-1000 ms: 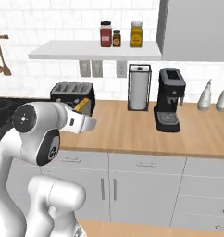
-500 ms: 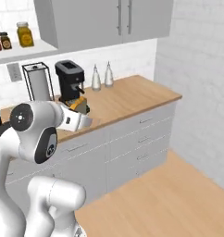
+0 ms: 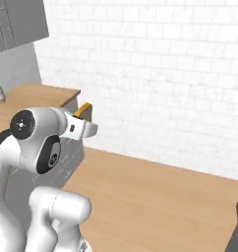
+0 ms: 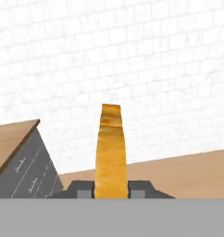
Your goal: Start the toaster. Once the lever pops up, take the bread to the plate on the dining counter.
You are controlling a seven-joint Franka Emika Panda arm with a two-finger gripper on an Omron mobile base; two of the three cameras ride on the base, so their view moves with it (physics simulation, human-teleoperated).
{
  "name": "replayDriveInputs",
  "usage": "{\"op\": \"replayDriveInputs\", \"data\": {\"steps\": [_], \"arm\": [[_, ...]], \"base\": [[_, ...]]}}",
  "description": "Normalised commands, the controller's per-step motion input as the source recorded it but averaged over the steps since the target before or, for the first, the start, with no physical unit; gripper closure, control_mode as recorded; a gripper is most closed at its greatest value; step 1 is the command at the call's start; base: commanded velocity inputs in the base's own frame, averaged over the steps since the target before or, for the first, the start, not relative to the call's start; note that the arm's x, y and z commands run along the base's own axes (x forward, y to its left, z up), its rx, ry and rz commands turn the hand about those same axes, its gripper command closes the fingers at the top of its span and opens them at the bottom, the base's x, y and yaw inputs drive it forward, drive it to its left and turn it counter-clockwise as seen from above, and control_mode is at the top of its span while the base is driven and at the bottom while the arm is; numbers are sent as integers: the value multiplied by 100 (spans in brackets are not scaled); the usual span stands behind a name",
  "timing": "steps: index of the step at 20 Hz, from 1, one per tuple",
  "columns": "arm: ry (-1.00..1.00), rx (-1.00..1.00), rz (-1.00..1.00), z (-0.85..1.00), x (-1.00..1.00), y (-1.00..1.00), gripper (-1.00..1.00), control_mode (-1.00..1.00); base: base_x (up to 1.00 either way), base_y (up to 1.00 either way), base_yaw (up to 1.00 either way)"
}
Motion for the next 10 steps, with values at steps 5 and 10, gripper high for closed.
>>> {"op": "replayDriveInputs", "data": {"steps": [5, 10], "arm": [[0, 0, 0, 0, 0, 0, 100, 100], [0, 0, 0, 0, 0, 0, 100, 100]], "base": [[0, 0, -100], [0, 0, -100]]}}
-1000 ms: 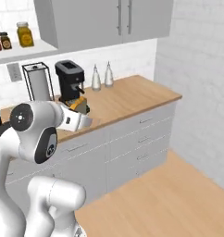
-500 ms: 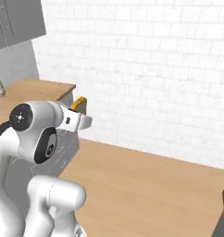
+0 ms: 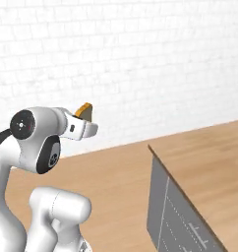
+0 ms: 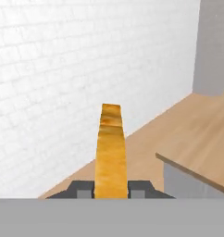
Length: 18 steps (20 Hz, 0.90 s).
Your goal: Start the toaster. Once the lever pops up, take the bread to the plate on the dining counter.
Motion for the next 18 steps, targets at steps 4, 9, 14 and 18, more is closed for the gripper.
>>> {"op": "replayDriveInputs", "data": {"steps": [4, 9, 14, 18], "arm": [[0, 0, 0, 0, 0, 0, 100, 100], [0, 0, 0, 0, 0, 0, 100, 100], [0, 0, 0, 0, 0, 0, 100, 100], [0, 0, 0, 0, 0, 0, 100, 100]], "base": [[0, 0, -100], [0, 0, -99], [8, 7, -33], [0, 0, 0]]}}
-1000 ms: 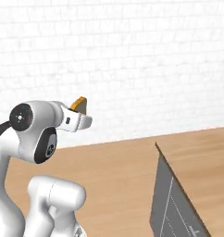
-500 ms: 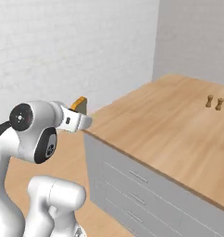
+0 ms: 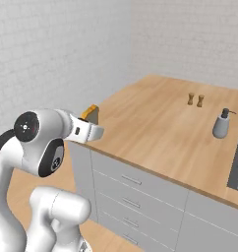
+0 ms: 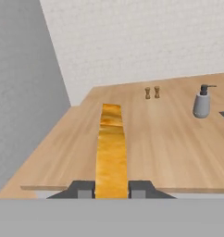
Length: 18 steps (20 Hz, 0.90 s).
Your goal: Start the toaster. Once the lever pops up, take the bread to the plate on the dining counter.
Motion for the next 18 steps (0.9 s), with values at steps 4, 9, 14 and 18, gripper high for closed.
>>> {"op": "replayDriveInputs", "data": {"steps": [4, 9, 14, 18], "arm": [[0, 0, 0, 0, 0, 0, 100, 100], [0, 0, 0, 0, 0, 0, 100, 100], [0, 0, 0, 0, 0, 0, 100, 100], [0, 0, 0, 0, 0, 0, 100, 100]], "base": [[-2, -31, -10], [-2, -83, -54], [0, -77, -78], [0, -96, -73]]}}
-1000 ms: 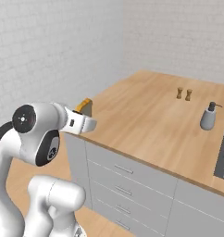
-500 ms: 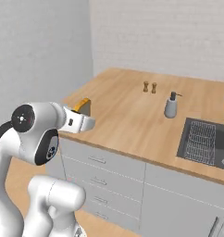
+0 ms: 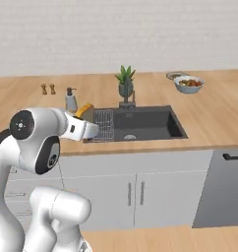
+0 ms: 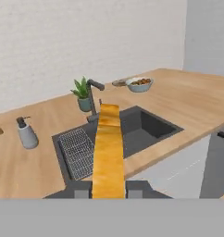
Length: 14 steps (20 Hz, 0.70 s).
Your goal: Start the toaster. Once the lever pops up, take the bread to the plate on the dining counter.
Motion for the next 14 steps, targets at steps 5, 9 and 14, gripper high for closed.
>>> {"op": "replayDriveInputs", "data": {"steps": [5, 9, 14], "arm": [[0, 0, 0, 0, 0, 0, 100, 100], [0, 0, 0, 0, 0, 0, 100, 100], [0, 0, 0, 0, 0, 0, 100, 100]], "base": [[4, -100, -60], [23, -100, -55], [62, -100, -44]]}}
